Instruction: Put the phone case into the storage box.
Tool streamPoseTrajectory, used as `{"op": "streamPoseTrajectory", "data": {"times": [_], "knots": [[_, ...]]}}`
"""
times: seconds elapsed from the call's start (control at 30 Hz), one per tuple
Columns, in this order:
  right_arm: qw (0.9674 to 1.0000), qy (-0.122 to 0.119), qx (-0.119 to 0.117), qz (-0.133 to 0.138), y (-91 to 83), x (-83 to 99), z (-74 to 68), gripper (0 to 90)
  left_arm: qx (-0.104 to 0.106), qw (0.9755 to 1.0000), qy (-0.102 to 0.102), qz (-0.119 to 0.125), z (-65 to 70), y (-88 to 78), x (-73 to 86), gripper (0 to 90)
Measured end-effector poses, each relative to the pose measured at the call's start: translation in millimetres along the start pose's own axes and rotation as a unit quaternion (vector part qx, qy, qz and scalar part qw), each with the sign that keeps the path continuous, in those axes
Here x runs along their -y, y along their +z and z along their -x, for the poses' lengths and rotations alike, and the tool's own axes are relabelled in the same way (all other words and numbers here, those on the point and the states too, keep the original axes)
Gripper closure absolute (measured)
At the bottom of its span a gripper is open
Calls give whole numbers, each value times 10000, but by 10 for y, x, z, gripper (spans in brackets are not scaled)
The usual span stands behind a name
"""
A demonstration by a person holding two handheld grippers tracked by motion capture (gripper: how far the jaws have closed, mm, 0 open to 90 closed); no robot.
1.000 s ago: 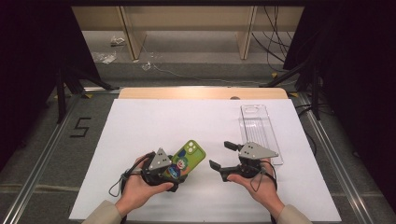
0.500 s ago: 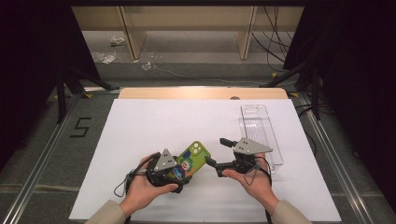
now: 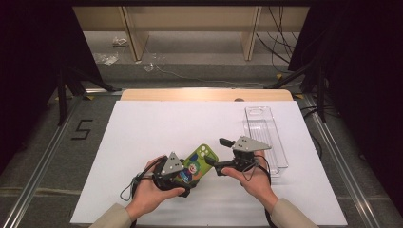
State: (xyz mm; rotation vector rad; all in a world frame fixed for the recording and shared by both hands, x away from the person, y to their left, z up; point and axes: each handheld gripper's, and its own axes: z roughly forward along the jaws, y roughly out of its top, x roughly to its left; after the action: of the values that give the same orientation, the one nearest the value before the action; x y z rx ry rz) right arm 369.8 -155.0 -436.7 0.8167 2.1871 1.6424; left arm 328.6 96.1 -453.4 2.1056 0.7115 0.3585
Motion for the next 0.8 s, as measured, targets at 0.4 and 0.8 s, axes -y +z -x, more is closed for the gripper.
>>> {"op": "streamPoseTrajectory", "data": {"times": [0.4,0.8], "knots": [[9998,65,79,-182,109,1,11,158,1,10000,15,33,39,39,-16,162],[9996,195,145,-175,185,-19,11,209,6,10000,11,44,59,67,-29,162]]}}
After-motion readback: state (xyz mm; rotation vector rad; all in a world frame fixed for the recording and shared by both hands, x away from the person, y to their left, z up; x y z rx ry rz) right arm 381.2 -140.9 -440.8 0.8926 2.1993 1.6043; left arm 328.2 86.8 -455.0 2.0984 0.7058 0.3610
